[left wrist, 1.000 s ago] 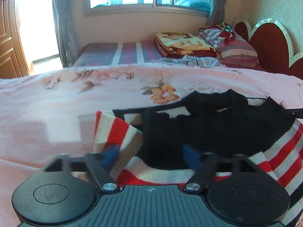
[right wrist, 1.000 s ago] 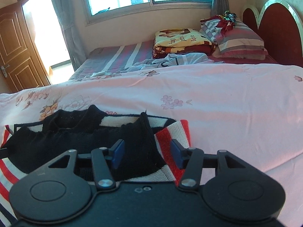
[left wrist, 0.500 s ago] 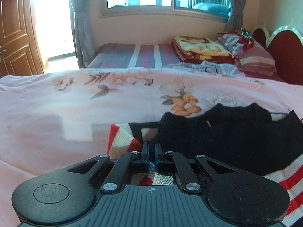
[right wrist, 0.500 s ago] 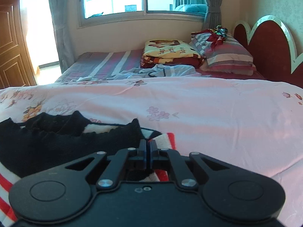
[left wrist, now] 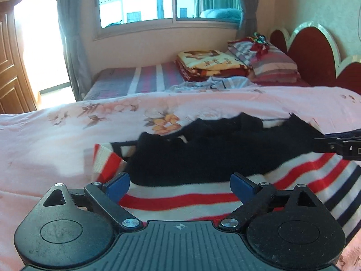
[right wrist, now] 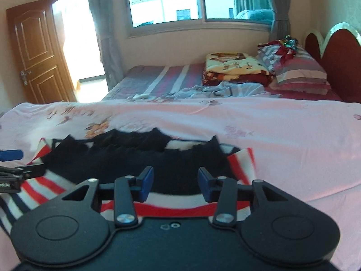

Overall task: Fold small clothes
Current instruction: 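Open both tools and release the folded hem onto the sweater, then move both open tools back to the new folded edge of the sweater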

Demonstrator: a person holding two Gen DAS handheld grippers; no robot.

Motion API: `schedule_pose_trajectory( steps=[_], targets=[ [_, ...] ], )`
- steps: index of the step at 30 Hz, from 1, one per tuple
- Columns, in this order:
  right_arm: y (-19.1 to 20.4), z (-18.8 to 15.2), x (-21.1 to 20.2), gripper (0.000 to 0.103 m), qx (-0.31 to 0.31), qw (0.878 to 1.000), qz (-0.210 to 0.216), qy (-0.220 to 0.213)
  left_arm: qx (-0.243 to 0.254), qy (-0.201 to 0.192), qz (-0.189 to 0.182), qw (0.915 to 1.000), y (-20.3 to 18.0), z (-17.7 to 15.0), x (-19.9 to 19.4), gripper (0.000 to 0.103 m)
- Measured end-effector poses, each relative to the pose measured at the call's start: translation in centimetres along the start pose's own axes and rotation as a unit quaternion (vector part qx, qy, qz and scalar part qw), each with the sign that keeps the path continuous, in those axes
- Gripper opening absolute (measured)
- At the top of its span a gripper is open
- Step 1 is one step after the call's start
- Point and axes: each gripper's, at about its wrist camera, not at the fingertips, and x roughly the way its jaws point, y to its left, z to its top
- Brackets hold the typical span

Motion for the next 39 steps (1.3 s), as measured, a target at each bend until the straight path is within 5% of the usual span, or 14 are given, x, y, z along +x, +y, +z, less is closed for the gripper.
schedule_pose_trajectory(
  steps=[5, 7, 20, 26, 31, 39],
  targets=[
    [3.3, -2.4, 1.1, 0.042, -0.04, 0.999, -0.01, 0.028, 0.001, 0.052, 0.012, 0.9986, -0.9, -2.4, 2.0, 0.098],
    [3.1, -3.6, 1.9, 0.044, -0.067, 0.996, -0.044, 0.045, -0.027, 0.051, 0.01, 0.9983, 0.1, -3.2, 2.3, 0.103],
    [1.0, -5.7, -0.7, 0.044, -0.041, 0.995, -0.085, 0.043, -0.034, 0.066, 0.036, 0.9966, 0.5, -3.5, -0.1, 0.103],
    [3.7, -5.7, -3.7, 0.047, -0.029, 0.998, -0.053, 0.012, -0.029, 0.047, 0.018, 0.9983, -0.6, -4.7, -3.5, 0.103],
    [5.2, -8.3, -2.8, 0.048, -0.071, 0.994, -0.066, 0.048, -0.011, 0.061, 0.03, 0.9976, -0.3, -7.4, -3.0, 0.103],
    [3.2, -9.3, -3.6, 0.048, -0.056, 0.991, -0.099, 0.076, -0.01, 0.088, 0.042, 0.9952, -0.2, -8.4, -4.3, 0.103]
  ],
)
